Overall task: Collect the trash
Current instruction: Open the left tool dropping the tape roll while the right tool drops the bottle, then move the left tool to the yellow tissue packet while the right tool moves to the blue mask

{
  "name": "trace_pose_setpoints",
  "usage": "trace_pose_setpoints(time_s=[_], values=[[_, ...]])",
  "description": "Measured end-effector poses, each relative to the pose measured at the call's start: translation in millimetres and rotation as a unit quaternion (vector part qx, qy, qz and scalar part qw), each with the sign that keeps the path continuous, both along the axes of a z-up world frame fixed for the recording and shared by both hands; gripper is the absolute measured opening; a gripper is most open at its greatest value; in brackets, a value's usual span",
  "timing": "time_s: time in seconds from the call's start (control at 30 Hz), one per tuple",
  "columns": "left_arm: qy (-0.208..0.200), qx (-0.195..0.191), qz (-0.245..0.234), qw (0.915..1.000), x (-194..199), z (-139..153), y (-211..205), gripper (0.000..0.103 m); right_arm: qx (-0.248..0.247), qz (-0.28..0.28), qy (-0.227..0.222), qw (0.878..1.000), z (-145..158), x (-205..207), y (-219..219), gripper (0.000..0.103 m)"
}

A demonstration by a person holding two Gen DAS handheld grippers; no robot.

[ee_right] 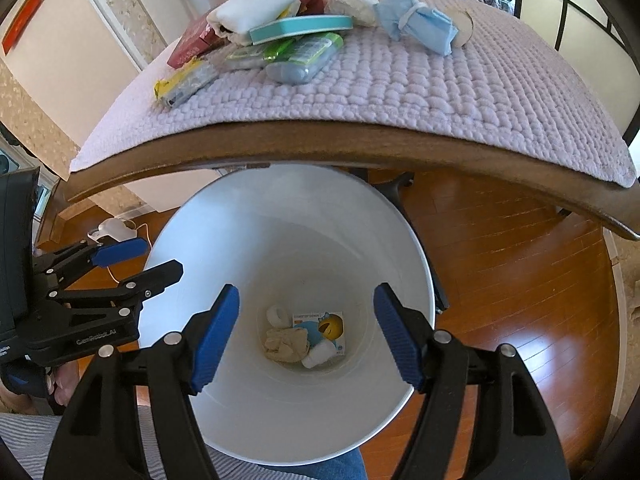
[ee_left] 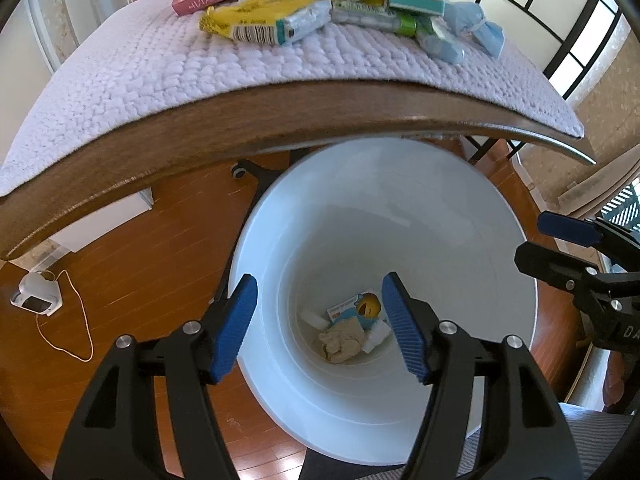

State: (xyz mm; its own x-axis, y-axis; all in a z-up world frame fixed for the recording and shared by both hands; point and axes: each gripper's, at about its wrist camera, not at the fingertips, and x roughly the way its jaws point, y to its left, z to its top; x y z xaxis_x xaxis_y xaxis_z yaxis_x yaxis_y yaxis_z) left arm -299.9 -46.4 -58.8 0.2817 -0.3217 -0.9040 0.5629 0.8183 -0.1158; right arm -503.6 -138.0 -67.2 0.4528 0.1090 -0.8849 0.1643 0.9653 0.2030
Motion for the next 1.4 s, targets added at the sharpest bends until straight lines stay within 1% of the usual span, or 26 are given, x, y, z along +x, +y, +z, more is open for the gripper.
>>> trace_pose_setpoints(time_s=[0.03, 0.07, 0.1, 0.13, 0.2, 0.27, 0.33, 0.4, 0.5, 0.53, 0.57, 0.63, 0.7, 0.77, 0.83, 0.9, 1.0, 1.17, 1.33, 1.4], values=[[-0.001, -0.004, 0.0, 1.0, 0, 3, 0, 0.066, 0.0, -0.001, -0.003, 1.0, 2, 0, 0, 0.071], [-0.002, -0.01, -0.001, 1.0, 1, 7, 1, 0.069, -0.003, -0.003, -0.007, 1.0, 5, -1, -1, 0.072], [-0.005, -0.015, -0.001, 0.9999, 1, 10, 3, 0.072, -0.009, -0.007, -0.016, 1.0, 11, -1, -3, 0.076], [-0.01, -0.021, -0.001, 0.9997, 0, 15, 4, 0.078, -0.014, -0.011, -0.024, 1.0, 15, -1, -4, 0.081], [-0.023, -0.038, -0.001, 0.999, 0, 27, 7, 0.082, -0.029, -0.02, -0.046, 0.998, 28, -1, -7, 0.087], [-0.038, -0.05, -0.001, 0.998, 1, 40, 9, 0.089, -0.04, -0.031, -0.069, 0.996, 43, -1, -14, 0.09], [-0.062, -0.06, 0.003, 0.9963, 3, 55, 11, 0.09, -0.049, -0.044, -0.091, 0.994, 57, 1, -23, 0.093], [-0.081, -0.065, 0.009, 0.9945, 9, 69, 13, 0.091, -0.053, -0.057, -0.104, 0.992, 67, 4, -32, 0.093], [-0.103, -0.068, 0.02, 0.9922, 24, 83, 17, 0.091, -0.046, -0.082, -0.114, 0.989, 77, 12, -48, 0.093], [-0.108, -0.068, 0.022, 0.9916, 30, 86, 18, 0.093, -0.047, -0.092, -0.116, 0.988, 79, 17, -54, 0.094], [-0.112, -0.067, 0.025, 0.9911, 35, 88, 16, 0.096, -0.048, -0.099, -0.118, 0.987, 80, 22, -59, 0.094], [-0.122, -0.065, 0.027, 0.99, 46, 93, 14, 0.096, -0.052, -0.108, -0.122, 0.985, 81, 36, -68, 0.094], [-0.134, -0.057, 0.026, 0.989, 53, 93, 12, 0.096, -0.068, -0.112, -0.125, 0.983, 84, 45, -77, 0.094], [-0.141, -0.05, 0.026, 0.9884, 59, 93, 13, 0.096, -0.085, -0.109, -0.126, 0.982, 84, 55, -87, 0.094], [-0.139, -0.048, 0.027, 0.9888, 68, 92, 11, 0.096, -0.085, -0.102, -0.115, 0.984, 81, 65, -95, 0.094], [-0.13, -0.046, 0.029, 0.99, 76, 90, 10, 0.096, -0.07, -0.105, -0.101, 0.987, 74, 74, -104, 0.094], [-0.131, -0.041, 0.031, 0.99, 85, 86, 7, 0.096, -0.041, -0.121, -0.092, 0.988, 63, 86, -108, 0.094], [-0.148, -0.026, 0.037, 0.9879, 97, 83, -6, 0.096, 0.017, -0.175, -0.086, 0.981, 45, 112, -120, 0.094], [-0.162, -0.014, 0.043, 0.9858, 105, 79, -13, 0.096, 0.013, -0.204, -0.091, 0.975, 37, 140, -125, 0.094], [-0.161, -0.014, 0.046, 0.9857, 109, 77, -14, 0.096, 0.001, -0.211, -0.097, 0.973, 37, 150, -125, 0.094]])
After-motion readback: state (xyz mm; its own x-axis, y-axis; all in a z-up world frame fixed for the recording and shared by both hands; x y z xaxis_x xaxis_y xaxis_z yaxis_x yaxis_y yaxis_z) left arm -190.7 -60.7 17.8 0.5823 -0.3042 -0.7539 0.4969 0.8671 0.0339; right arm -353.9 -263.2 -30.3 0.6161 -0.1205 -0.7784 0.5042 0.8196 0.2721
